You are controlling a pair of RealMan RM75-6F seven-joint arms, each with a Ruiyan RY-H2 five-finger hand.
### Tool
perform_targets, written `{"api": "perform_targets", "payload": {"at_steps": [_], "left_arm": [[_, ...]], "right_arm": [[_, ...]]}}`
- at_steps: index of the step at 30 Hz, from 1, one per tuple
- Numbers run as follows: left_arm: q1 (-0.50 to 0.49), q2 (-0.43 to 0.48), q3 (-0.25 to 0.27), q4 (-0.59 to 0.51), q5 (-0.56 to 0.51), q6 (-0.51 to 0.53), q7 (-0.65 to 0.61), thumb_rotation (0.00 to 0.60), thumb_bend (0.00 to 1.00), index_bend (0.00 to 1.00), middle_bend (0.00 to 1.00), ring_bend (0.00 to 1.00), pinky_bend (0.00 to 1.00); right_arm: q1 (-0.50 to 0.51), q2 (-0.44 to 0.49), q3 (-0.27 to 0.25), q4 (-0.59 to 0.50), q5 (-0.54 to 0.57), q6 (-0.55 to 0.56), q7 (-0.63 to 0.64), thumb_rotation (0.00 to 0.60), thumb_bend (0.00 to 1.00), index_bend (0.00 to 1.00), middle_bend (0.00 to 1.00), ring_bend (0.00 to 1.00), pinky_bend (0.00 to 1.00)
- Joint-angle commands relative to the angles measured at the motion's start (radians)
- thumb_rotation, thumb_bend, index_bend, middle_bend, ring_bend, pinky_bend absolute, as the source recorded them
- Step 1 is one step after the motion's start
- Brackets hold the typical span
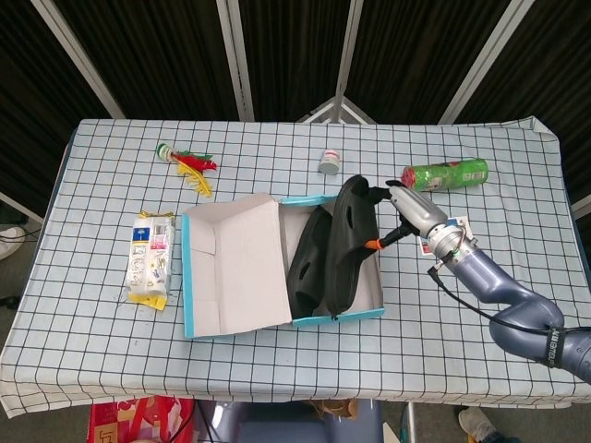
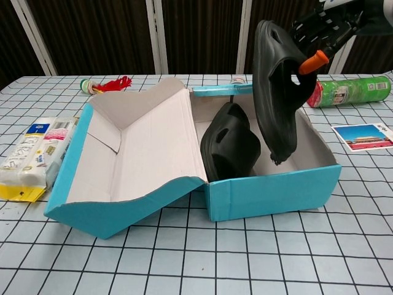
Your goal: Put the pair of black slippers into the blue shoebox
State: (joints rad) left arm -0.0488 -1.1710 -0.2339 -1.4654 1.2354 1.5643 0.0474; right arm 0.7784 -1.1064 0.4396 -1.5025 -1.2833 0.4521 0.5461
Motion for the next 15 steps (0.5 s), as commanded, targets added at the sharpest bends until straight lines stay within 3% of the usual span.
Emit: {"api": "perform_targets", "payload": {"at_steps": [1,15], "left_arm": [[-0.002,-0.002,0.001,0.000,-0.001,-0.002,0.007,0.600,0.25,0.10,0.00,0.02,0.10],[-0.002,-0.006,-0.001,0.000,-0.004,0.006,0.024,0.600,0.25,0.10,0.00,0.02,0.10]], "right_arm": [[-0.013,-0.048,-0.011,0.066,-0.103,0.062,0.101,0.600,0.58,0.62,0.51,0.29,0.00],[0.017,-0.119,-0.143,0.208,-0.281,0.207,0.321,0.600,0.58,0.62,0.51,0.29,0.00]]}}
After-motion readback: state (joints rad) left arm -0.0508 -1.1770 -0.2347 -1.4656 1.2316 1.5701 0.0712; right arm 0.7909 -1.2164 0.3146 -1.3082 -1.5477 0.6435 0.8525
